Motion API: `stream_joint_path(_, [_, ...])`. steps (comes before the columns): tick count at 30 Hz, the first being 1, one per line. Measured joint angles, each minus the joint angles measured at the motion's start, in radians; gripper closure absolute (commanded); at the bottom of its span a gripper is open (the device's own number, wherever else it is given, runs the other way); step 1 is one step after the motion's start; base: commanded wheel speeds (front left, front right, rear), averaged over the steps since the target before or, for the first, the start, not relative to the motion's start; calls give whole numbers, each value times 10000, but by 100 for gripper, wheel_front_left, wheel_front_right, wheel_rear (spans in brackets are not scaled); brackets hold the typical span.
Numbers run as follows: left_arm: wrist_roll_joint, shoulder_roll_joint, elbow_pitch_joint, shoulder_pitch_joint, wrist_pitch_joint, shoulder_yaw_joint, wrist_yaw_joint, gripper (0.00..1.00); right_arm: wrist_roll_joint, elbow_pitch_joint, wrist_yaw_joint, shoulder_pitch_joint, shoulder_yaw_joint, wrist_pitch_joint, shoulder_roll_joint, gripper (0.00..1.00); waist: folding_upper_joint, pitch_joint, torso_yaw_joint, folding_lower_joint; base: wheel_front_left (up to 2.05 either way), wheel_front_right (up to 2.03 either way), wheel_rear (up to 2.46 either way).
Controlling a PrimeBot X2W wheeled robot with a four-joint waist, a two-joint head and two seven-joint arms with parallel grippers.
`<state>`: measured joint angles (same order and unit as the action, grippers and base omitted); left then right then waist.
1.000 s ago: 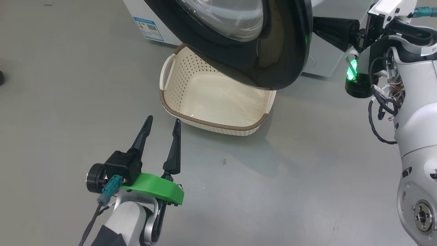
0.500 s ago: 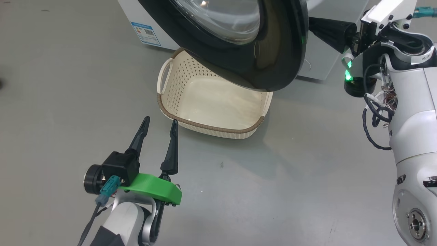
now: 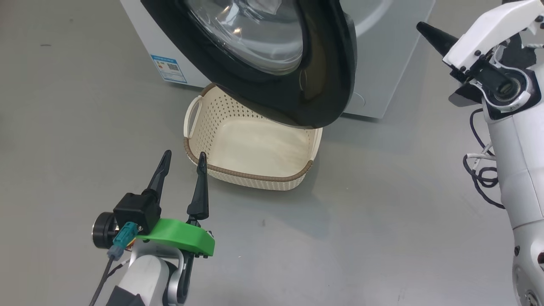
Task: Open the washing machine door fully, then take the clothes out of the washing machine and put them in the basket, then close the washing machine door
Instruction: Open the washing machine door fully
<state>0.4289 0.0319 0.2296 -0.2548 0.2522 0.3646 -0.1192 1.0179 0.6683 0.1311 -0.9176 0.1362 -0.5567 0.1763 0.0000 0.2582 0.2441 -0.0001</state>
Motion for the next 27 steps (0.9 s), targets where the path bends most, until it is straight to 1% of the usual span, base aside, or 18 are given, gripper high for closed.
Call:
stream_joint_path(4, [-144,4,12,40,0,-117,0,0,-805,-658,-12,566,602,951,272,100,0,-233,-213,0,0,0,0])
stream_joint_path(5, [-144,4,12,40,0,-117,0,0,-805,-658,-12,566,602,951,272,100,0,-233,-213,0,0,0,0])
stream_joint_path(10, [-236,8,61,269,0,-253,0,0,-1373,-1985,-15,1214,1586,2073,351,100,0,-498,-516,0,0,0,0])
stream_joint_path(14, [-290,13,96,397,0,-391,0,0,-1791,-2533,-15,1900,2107,3001,677,100,0,-689,-766,0,0,0,0])
stream_joint_path(22, [-337,15,140,675,0,-401,0,0,-2428,-2895,-15,3291,2326,4809,1319,100,0,-1090,-1123,0,0,0,0])
stream_joint_path(27, [-337,17,146,809,0,-483,0,0,-2740,-2953,-13,4086,2314,5806,1440,100,0,-1300,-1251,0,0,0,0])
